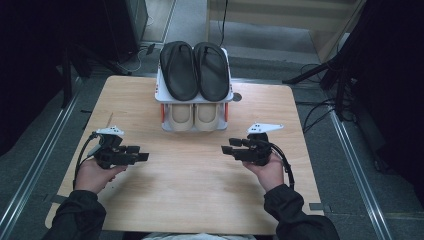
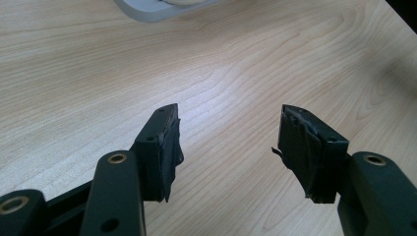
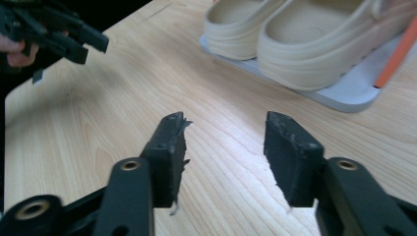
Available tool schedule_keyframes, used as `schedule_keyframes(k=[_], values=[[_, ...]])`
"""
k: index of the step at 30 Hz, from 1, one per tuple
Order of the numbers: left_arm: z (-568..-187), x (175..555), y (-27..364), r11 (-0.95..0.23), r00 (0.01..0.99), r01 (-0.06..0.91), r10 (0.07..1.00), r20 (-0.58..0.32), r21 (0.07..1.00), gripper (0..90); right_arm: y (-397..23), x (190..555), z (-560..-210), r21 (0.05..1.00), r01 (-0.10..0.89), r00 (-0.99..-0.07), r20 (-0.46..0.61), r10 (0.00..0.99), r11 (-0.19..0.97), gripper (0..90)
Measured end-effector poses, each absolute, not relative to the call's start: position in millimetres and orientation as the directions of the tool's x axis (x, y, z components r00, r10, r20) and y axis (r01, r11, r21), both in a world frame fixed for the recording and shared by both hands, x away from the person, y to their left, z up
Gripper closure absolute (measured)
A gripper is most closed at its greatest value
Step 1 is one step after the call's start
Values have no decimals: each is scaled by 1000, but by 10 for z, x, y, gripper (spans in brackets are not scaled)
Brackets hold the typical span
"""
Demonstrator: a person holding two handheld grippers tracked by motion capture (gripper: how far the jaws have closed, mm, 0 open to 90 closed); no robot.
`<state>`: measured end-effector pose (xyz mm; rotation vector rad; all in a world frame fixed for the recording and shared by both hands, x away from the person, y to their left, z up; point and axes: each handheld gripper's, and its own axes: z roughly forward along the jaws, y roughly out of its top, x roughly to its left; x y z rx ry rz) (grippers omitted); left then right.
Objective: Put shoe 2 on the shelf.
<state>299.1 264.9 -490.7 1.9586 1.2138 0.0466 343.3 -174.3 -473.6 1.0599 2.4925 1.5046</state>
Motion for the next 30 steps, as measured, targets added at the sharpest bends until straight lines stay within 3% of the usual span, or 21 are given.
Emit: schedule_keyframes(k=[11,30], values=[[-4911,2995,2646,-208,536,730,766,-356,651,433,-1888,3520,-4720,803,552,-723,325,610,226,490],[-4981,3123,2526,-210,515,758,774,-368,618,399,-1868,3555,-4757,798,546,-727,302,616,254,493]])
